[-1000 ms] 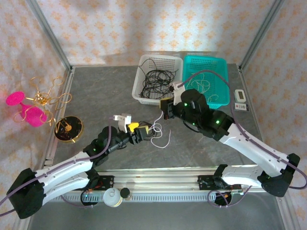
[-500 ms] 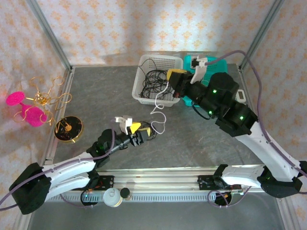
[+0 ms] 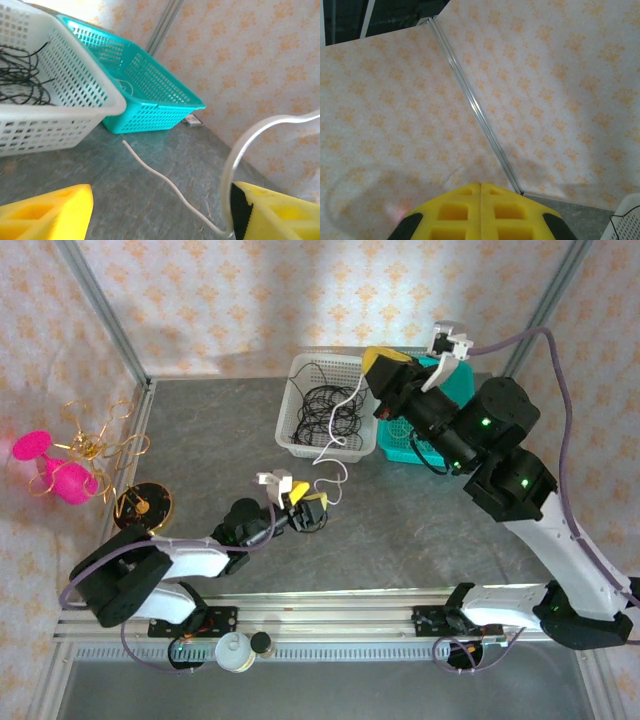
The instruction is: Untangle the cables
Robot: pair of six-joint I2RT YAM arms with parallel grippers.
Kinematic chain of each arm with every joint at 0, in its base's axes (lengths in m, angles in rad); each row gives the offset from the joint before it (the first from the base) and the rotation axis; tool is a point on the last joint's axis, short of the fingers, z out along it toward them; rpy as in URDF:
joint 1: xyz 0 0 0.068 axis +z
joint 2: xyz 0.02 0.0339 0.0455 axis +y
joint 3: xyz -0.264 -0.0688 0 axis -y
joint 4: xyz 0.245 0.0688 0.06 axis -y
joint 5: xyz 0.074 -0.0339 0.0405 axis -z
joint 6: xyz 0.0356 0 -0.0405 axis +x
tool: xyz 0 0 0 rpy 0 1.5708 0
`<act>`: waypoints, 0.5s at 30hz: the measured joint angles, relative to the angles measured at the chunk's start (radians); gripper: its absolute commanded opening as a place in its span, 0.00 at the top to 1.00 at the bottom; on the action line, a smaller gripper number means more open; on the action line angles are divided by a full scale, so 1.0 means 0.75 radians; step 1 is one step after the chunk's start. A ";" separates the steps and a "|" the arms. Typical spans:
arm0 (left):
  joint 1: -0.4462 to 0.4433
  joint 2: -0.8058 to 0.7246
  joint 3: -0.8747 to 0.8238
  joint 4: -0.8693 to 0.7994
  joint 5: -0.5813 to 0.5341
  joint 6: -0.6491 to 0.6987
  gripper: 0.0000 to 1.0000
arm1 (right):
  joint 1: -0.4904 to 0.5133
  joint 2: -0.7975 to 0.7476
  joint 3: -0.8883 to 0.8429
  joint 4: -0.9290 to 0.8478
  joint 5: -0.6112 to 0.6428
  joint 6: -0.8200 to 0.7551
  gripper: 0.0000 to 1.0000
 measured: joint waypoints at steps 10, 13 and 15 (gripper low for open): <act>0.000 0.186 0.159 0.060 0.045 -0.006 0.34 | 0.000 0.040 0.056 0.004 0.002 -0.002 1.00; 0.000 0.233 0.169 0.070 0.055 -0.014 0.33 | 0.000 0.058 0.077 0.005 0.016 -0.009 1.00; 0.000 0.263 0.170 0.087 0.059 -0.021 0.33 | 0.000 0.069 0.090 0.006 0.030 -0.018 1.00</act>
